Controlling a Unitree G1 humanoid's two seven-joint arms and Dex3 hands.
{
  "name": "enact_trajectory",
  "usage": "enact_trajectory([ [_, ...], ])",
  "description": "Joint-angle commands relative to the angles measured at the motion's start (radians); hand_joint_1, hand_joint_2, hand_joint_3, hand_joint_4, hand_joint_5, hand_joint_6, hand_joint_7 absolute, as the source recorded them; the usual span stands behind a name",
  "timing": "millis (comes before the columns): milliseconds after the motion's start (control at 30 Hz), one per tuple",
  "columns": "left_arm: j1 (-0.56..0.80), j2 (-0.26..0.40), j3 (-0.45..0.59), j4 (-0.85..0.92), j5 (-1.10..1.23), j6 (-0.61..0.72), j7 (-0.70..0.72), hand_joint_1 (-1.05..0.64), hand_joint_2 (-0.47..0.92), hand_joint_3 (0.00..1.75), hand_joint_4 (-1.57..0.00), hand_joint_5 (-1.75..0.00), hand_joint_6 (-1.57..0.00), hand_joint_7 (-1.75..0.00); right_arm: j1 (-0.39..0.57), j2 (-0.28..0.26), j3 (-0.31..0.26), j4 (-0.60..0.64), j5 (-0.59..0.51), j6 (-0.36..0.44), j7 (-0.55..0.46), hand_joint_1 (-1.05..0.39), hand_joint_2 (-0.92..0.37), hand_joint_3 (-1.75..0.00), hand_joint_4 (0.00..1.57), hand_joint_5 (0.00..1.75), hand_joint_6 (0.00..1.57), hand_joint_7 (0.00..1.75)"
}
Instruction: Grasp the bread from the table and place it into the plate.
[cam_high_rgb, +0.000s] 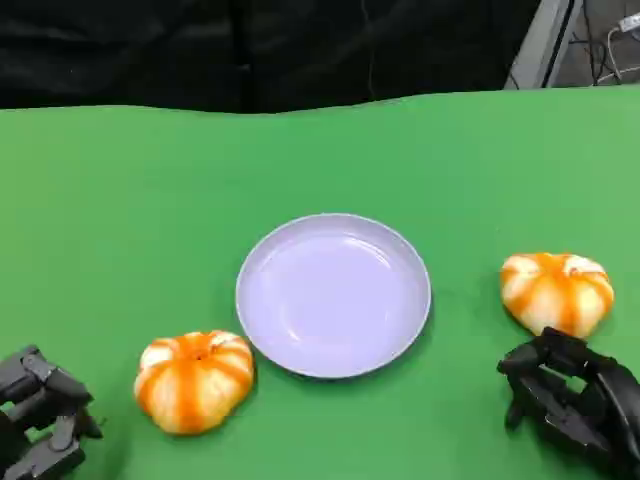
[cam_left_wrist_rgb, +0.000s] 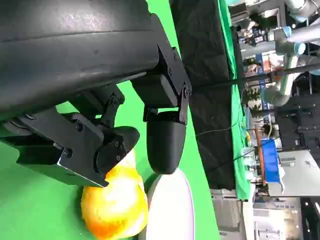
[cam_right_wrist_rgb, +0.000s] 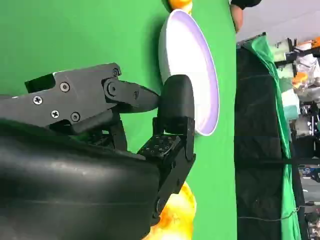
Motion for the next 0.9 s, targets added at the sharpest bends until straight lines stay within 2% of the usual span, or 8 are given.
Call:
enact_trajectory([
  [33, 0.001, 0.020, 0.004, -0.004, -0.008, 0.008, -0.003, 0.05, 0.67, 0.96, -0.96, -1.56, -0.93, -1.29, 0.001, -0.016, -0.006, -0.001, 0.006, 0.006, -0.002, -0.23, -0.92, -0.49, 0.60, 1.75, 0.73, 1.11],
  [367, -0.002, 0.017, 0.003, -0.004, -0.018, 0.013, -0.018, 0.05, 0.70, 0.91, -0.96, -1.54, -0.92, -1.29, -0.005, -0.019, -0.008, 0.008, 0.005, 0.006, -0.001, -0.23, -0.92, -0.49, 0.60, 1.75, 0.73, 1.10],
  [567, -0.007, 0.015, 0.010, 0.007, -0.043, 0.009, -0.043, 0.06, 0.73, 0.83, -0.95, -1.44, -0.93, -1.20, -0.005, -0.018, -0.008, 0.010, 0.006, 0.003, 0.002, -0.23, -0.92, -0.49, 0.61, 1.75, 0.74, 1.10],
  [667, -0.011, 0.007, 0.018, 0.011, -0.077, 0.018, -0.067, 0.05, 0.78, 0.71, -0.94, -1.23, -1.00, -0.83, -0.007, -0.019, -0.006, 0.013, 0.002, 0.000, 0.000, -0.24, -0.92, -0.49, 0.61, 1.75, 0.74, 1.10],
  [700, -0.012, 0.003, 0.022, 0.008, -0.091, 0.029, -0.073, 0.03, 0.77, 0.71, -0.95, -1.09, -1.06, -0.61, -0.007, -0.019, -0.006, 0.013, 0.002, 0.000, 0.000, -0.24, -0.92, -0.48, 0.61, 1.75, 0.74, 1.10],
  [767, -0.010, -0.008, 0.028, -0.007, -0.130, 0.062, -0.096, 0.01, 0.77, 0.66, -0.98, -0.89, -1.14, -0.31, -0.006, -0.019, -0.006, 0.011, 0.003, 0.002, 0.000, -0.24, -0.92, -0.48, 0.61, 1.75, 0.74, 1.10],
  [800, -0.007, -0.012, 0.030, -0.017, -0.149, 0.080, -0.110, -0.02, 0.80, 0.57, -0.99, -0.68, -1.13, -0.15, -0.006, -0.020, -0.006, 0.011, 0.002, 0.002, -0.002, -0.24, -0.92, -0.48, 0.61, 1.75, 0.74, 1.10],
  [900, 0.000, -0.014, 0.033, -0.035, -0.165, 0.107, -0.128, -0.09, 0.91, 0.29, -1.05, -0.25, -1.05, -0.02, -0.006, -0.020, -0.007, 0.010, 0.003, 0.003, 0.000, -0.24, -0.92, -0.48, 0.61, 1.75, 0.73, 1.10],
])
